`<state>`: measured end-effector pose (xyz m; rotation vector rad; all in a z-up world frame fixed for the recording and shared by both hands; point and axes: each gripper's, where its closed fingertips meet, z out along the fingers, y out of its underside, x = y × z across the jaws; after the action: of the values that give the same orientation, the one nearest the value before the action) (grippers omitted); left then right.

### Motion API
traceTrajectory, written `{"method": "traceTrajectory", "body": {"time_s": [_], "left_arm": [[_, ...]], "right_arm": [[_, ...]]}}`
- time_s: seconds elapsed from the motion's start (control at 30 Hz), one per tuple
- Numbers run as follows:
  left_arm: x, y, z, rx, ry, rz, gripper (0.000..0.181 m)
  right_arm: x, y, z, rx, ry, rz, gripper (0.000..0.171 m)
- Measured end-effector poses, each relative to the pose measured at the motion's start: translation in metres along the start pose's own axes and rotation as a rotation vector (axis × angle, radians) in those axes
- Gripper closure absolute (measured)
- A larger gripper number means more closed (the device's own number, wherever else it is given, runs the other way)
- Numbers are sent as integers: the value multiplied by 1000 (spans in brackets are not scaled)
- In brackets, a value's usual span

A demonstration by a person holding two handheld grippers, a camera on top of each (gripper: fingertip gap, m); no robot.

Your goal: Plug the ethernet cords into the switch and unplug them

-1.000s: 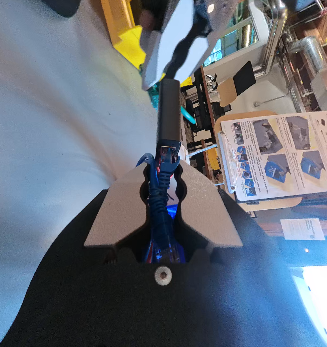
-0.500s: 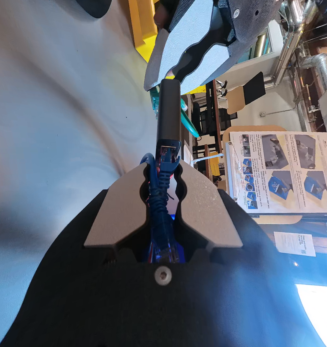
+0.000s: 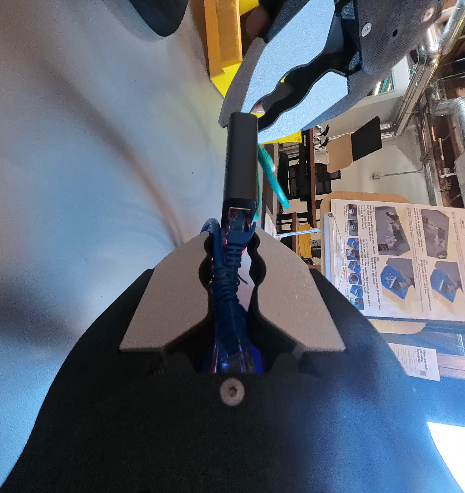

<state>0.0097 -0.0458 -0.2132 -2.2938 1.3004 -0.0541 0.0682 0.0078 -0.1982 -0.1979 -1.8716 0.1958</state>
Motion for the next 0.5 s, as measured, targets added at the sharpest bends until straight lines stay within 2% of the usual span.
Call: {"method": "traceTrajectory", "body": {"time_s": [0.13, 0.27, 0.5], "left_arm": [[3, 1, 3, -26, -1, 45, 167], [10, -9, -1, 51, 34, 35, 168], [15, -7, 9, 66, 54, 26, 168]], "right_arm": [[-6, -3, 2, -1, -32, -14, 146], [-6, -5, -3, 26, -54, 42, 147], [-14, -5, -3, 0, -98, 32, 147]]}}
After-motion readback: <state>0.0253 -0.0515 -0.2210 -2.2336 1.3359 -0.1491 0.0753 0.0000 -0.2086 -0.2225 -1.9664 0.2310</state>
